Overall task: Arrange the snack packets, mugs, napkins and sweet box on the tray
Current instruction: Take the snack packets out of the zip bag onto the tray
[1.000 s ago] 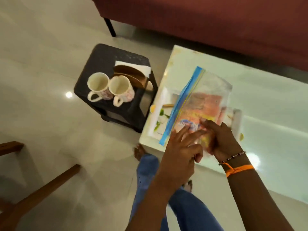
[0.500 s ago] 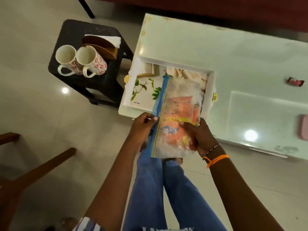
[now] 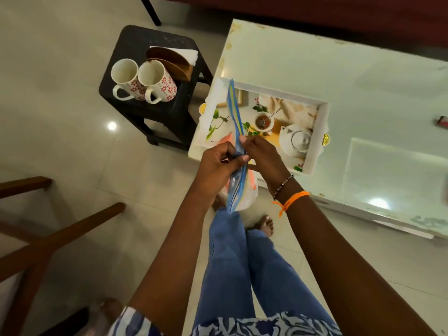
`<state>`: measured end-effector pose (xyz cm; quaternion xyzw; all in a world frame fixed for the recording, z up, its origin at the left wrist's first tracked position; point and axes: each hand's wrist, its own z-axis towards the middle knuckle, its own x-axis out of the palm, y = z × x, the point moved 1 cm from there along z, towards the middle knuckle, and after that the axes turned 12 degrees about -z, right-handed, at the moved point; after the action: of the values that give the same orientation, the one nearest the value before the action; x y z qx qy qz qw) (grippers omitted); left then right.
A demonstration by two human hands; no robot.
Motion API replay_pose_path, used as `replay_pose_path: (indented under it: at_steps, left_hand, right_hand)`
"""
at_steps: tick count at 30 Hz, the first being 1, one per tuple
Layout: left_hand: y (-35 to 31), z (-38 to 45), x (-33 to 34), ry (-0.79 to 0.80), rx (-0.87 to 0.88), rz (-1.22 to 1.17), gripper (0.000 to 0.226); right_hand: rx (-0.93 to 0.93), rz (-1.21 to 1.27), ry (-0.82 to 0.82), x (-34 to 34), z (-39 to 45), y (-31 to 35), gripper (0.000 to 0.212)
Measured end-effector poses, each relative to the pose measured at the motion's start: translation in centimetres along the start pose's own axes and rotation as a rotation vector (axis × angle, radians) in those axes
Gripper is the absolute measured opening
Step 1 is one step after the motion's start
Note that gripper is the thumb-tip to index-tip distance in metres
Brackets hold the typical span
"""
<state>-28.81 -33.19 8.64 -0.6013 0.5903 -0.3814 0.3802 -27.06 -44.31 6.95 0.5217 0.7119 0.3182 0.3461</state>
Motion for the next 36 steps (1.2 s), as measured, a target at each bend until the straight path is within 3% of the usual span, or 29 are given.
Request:
replay_pose_path:
  at_steps: [4, 11, 15, 17, 20, 23, 25, 29, 33, 36]
  left_hand:
    - [0.3, -0.7, -0.7, -0.042, 0.009, -0.014, 0.025]
    - [-0.2, -2.8, -3.9, -0.422, 0.187, -0.039, 0.026]
    - [-1.0, -3.7, -5.1, -0.459, 0.181, -0.001, 0.019]
    - [-1.5, -3.9, -5.2, -0.456, 0.18, 0.004, 0.022]
    - [-2.1, -4.2, -5.3, -0.432, 0.196, 0.039, 0.024]
    - [-2.4, -4.7, -5.7, -0.448, 0.206, 0.051, 0.021]
    - [-2.5, -4.9, -5.9, -0.461, 0.211, 0.066, 0.02]
    - [-2.2, -4.8, -6.5, -0.458, 0.207, 0.126, 0.014]
    - [-1.6, -4.0, -6.5, -0.466, 0.166, 0.146, 0.014]
    - [-1.4, -3.1, -6.0, -0.421, 0.146, 0.132, 0.015]
  right_hand:
    - [-0.072, -0.159, -0.115, 0.0, 0.7, 0.7, 0.017]
    - [-0.152, -0.416, -0.262, -3.3, -0.2, 2.2, 0.015]
    - [-0.28, -0.817, -0.469, -3.6, -3.0, 4.1, 0.024]
    - [-0.426, -0.853, -0.508, -2.1, -4.3, 5.2, 0.022]
    - [-0.422, -0.848, -0.32, 1.7, -3.6, 5.3, 0.014]
    - [-0.192, -0.909, 0.082, 5.8, -0.1, 3.3, 0.024]
    - [-0.131, -0.938, 0.259, 7.9, 2.1, 2.2, 0.031]
    - [-0.087, -0.94, 0.312, 10.3, 4.3, 1.4, 0.019]
    - [0.026, -0.79, 0.354, 10.3, 4.8, 1.2, 0.017]
    - [0.081, -0.644, 0.369, 9.4, 4.7, 1.0, 0.042]
